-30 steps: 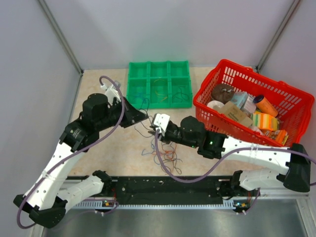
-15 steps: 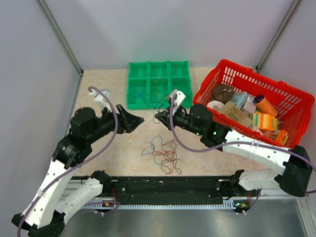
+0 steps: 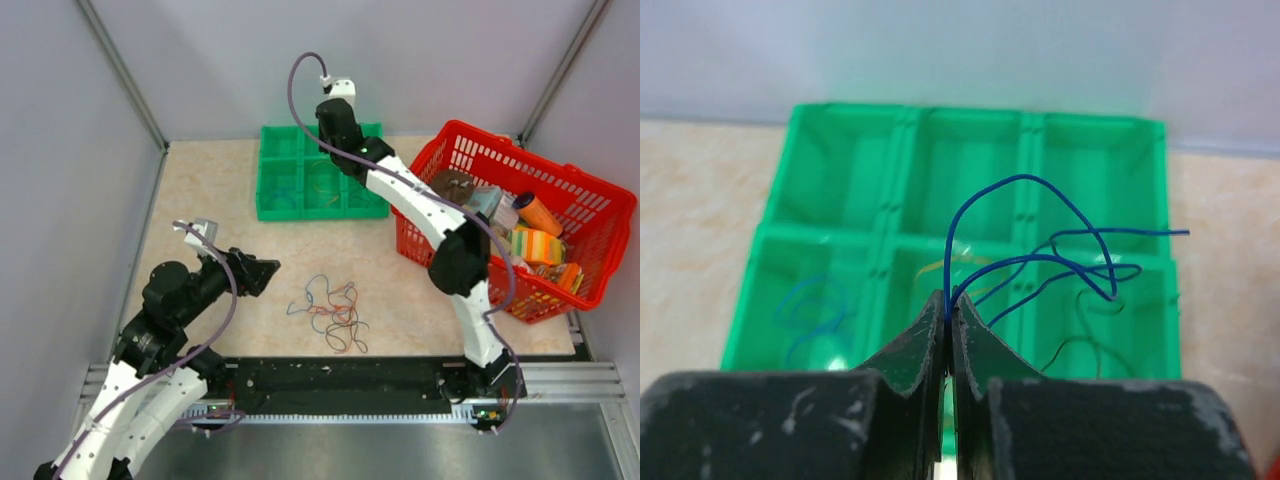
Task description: Untangle the cables
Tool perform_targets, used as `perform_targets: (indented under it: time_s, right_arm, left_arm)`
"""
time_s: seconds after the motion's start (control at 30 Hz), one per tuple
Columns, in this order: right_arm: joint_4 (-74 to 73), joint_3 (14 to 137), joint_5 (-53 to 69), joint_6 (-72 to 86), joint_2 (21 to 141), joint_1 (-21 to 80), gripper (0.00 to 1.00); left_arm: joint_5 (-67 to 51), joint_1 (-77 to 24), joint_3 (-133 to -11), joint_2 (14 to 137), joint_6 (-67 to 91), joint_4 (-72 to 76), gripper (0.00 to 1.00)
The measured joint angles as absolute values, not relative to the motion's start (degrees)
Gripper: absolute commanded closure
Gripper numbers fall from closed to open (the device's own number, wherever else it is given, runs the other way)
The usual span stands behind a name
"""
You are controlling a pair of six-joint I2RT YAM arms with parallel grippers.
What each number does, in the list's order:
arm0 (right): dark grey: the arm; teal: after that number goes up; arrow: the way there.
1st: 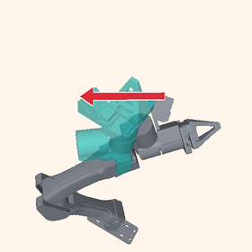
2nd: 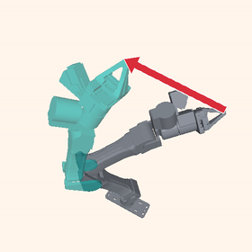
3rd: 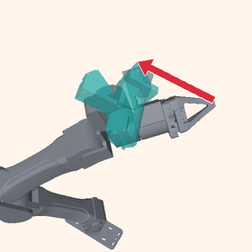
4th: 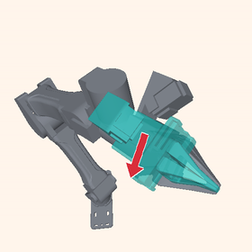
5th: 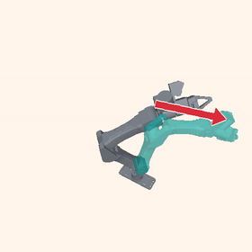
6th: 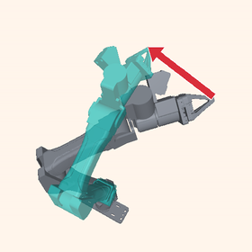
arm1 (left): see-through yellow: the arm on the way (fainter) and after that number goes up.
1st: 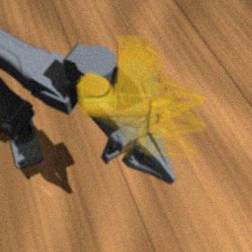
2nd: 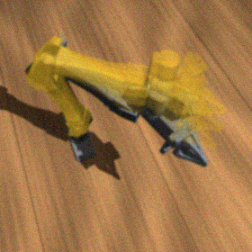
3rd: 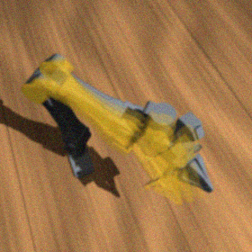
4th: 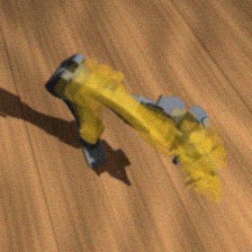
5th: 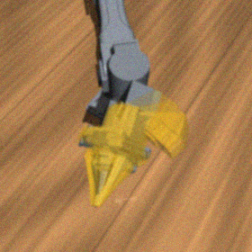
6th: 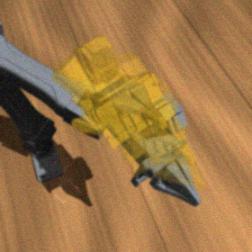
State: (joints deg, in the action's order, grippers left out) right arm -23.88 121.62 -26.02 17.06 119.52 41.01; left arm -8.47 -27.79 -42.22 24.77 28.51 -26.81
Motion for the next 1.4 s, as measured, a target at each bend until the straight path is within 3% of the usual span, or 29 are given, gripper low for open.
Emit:
perform_targets:
  time_s: [0.2, 0.47, 0.73, 0.8, 1.0, 1.2, 1.3, 1.4]
  right_arm:
    - [-26.44, 141.82, -34.48, 9.96, 137.6, 37.3, 1.0]
    - [-23.29, 140.29, -36.56, 2.85, 143.35, 33.23, 1.0]
    - [-17.47, 140.49, -32.69, -1.1, 144.77, 32.14, 0.92]
    - [-16.43, 140.66, -31.57, -1.43, 145.64, 32.12, 0.84]
    - [-15.94, 140.68, -31.83, -2.09, 148.09, 32.08, 0.82]
    - [-15.66, 141.12, -34.94, -4.49, 148.16, 31.94, 0.59]
    - [-16.32, 141.12, -35.27, -5.72, 147.98, 31.99, 0.45]
    - [-19.55, 140.79, -34.7, -7.01, 146.3, 32.67, 0.38]
  left_arm:
    - [-12.14, -27.79, -38.79, 25.41, 28.71, -25.19, 0.23]
    - [-15.44, -27.79, -34.76, 26.87, 30.2, -23.94, 0.23]
    - [-17.17, -27.79, -33.47, 28.75, 32.32, -21.3, 0.23]
    - [-17.23, -27.79, -33.47, 29.1, 32.6, -20.82, 0.23]
    - [-17.04, -27.79, -33.47, 29.17, 32.64, -21.08, 0.23]
    - [-15.53, -27.79, -33.5, 32.12, 33.21, -21.76, 0.23]
    - [-14.81, -27.79, -34.0, 37.3, 33.56, -23.42, 0.22]
    - [-14.52, -27.79, -35.03, 45.39, 33.5, -24.99, 0.24]
